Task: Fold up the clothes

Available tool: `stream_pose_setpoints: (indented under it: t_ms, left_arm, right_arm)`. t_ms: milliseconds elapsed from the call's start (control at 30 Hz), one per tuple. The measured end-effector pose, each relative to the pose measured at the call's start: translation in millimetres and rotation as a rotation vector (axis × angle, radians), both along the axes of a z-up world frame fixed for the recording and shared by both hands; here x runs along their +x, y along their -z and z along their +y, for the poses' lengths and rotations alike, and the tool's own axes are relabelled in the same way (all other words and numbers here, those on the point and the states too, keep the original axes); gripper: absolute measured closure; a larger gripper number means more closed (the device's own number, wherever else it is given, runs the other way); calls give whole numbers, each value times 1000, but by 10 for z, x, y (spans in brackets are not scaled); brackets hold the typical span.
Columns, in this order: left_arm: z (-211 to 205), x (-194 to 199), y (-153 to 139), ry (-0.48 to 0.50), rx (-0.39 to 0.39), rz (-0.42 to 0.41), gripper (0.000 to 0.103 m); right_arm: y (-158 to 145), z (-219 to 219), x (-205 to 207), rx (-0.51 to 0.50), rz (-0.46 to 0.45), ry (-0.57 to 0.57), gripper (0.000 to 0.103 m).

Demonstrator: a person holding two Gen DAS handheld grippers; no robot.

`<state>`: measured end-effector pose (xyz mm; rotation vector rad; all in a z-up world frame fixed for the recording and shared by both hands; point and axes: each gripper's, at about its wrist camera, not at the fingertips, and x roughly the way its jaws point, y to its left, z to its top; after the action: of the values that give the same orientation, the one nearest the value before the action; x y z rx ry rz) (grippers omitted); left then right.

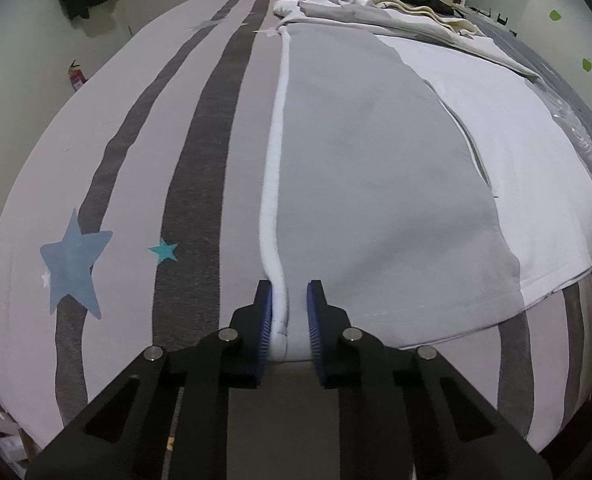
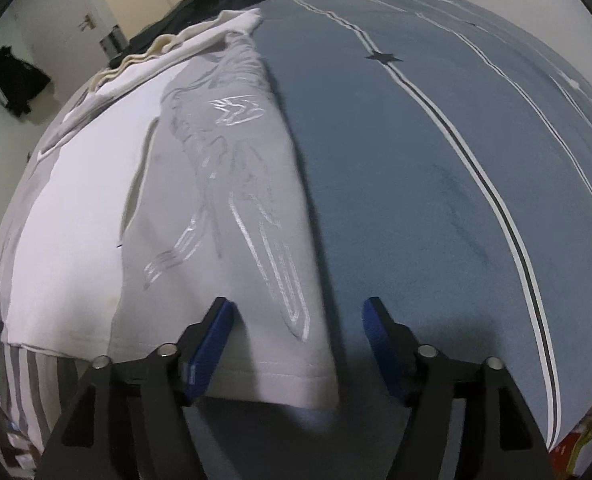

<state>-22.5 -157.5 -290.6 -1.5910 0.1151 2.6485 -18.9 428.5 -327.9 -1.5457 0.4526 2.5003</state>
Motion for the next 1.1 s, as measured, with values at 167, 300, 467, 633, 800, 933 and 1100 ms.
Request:
stream_pose_setpoints:
  t_ms: [167, 300, 467, 633, 800, 933, 1100]
  left_arm:
    - [33, -20, -2, 28, -22, -9, 100]
    - [-35, -35, -102, -11, -7, -3, 100]
    - [-152, -48, -471, -49, 32, 39, 100]
    - [-132, -353, -1045, -19, 75, 108, 100]
    - [-25, -993, -1593, -10, 119, 190, 100]
    - [43, -1562, -1849, -23, 99, 223, 100]
    - [110, -2466, -1996, -85, 64, 232, 100]
  right_arm:
    - [3, -30, -13, -12, 0, -5, 67]
    - [-124, -80, -61, -3, -10, -35, 100]
    - [-529, -29, -44, -18, 37, -6, 100]
    - [-1054, -80, -242, -19, 106, -13, 100]
    - [-1509, -72, -760, -23, 186, -35, 100]
    - [-1777, 49, -1341, -52, 244, -31, 100]
    - [-1958, 259, -2253, -77, 283, -54, 100]
